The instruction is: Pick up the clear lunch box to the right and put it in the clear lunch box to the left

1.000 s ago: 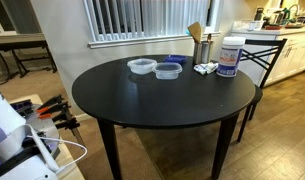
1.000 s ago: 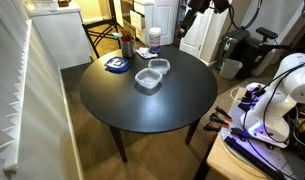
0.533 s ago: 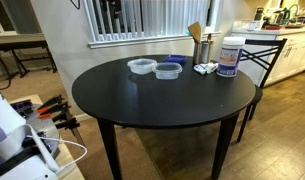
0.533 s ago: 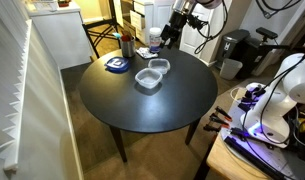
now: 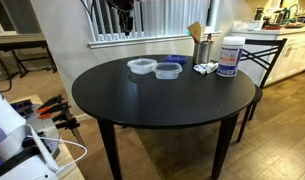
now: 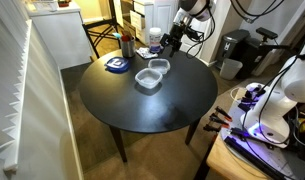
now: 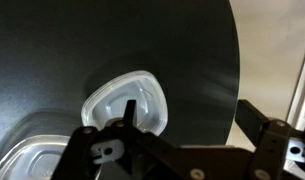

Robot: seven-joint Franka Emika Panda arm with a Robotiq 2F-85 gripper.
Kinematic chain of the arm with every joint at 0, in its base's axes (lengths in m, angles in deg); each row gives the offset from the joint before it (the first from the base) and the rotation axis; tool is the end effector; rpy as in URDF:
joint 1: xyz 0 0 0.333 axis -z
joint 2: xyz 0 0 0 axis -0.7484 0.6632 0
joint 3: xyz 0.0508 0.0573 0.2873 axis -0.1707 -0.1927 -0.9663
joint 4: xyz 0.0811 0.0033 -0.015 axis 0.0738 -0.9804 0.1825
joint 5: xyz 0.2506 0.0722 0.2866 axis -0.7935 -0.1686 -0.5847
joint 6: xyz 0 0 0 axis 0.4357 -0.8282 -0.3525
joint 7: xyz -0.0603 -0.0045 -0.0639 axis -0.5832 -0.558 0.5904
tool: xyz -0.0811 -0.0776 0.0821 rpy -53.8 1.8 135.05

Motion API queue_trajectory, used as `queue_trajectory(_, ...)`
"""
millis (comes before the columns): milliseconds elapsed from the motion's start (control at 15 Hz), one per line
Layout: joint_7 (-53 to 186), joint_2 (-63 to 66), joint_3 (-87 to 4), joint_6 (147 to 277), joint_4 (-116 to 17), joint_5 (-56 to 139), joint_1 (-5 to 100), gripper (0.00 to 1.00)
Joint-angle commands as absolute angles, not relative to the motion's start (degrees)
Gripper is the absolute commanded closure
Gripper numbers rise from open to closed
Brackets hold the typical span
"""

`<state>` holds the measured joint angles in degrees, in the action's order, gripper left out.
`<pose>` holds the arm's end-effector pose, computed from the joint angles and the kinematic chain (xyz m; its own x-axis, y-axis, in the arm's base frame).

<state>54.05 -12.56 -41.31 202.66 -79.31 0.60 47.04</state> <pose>0.5511 0.0163 0.3527 0.9587 -0.2834 -0.0236 -0.2547 -0.8186 -0.5148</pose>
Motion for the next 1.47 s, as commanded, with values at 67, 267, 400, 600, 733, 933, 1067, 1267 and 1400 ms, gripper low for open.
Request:
queue_trajectory(67, 53.1, -12.2, -42.5, 201.0, -78.8, -1.0, 48.3, 0.0)
queue_trajectory(267, 53.1, -12.2, -42.7, 200.8, -78.5, -1.3, 48.2, 0.0)
queue_trajectory(400, 53.1, -12.2, -42.7, 200.8, -78.5, -1.3, 48.2, 0.0)
queue_trajectory(600, 54.7, -8.3, -43.6, 208.2, -76.6, -4.3, 47.7, 0.0)
queue_trajectory(733, 56.8, -4.5, -43.6, 209.8, -73.2, -8.0, 48.7, 0.0)
queue_trajectory(933, 61.3, 2.8, -42.8, 208.3, -65.9, -11.5, 50.8, 0.0)
queue_trajectory(1067, 65.4, 7.9, -42.3, 208.3, -61.0, -11.9, 52.3, 0.0)
queue_trajectory(1267, 72.1, 14.7, -41.3, 210.6, -55.2, -11.6, 53.8, 0.0)
queue_trajectory(1400, 77.3, 18.4, -40.4, 212.2, -52.1, -10.7, 54.2, 0.0)
